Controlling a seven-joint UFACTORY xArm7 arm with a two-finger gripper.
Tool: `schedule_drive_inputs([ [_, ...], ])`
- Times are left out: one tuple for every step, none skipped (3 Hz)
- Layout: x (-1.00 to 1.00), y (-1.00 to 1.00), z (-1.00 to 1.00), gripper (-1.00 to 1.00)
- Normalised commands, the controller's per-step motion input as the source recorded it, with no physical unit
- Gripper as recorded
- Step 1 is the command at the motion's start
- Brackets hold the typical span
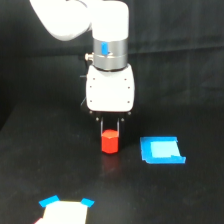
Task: Pick up the red object from the table
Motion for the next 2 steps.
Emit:
schedule_drive_inputs([
  [1.00, 0.87, -0.52, 0.98],
  [-0.86, -1.00, -1.00, 1.00],
])
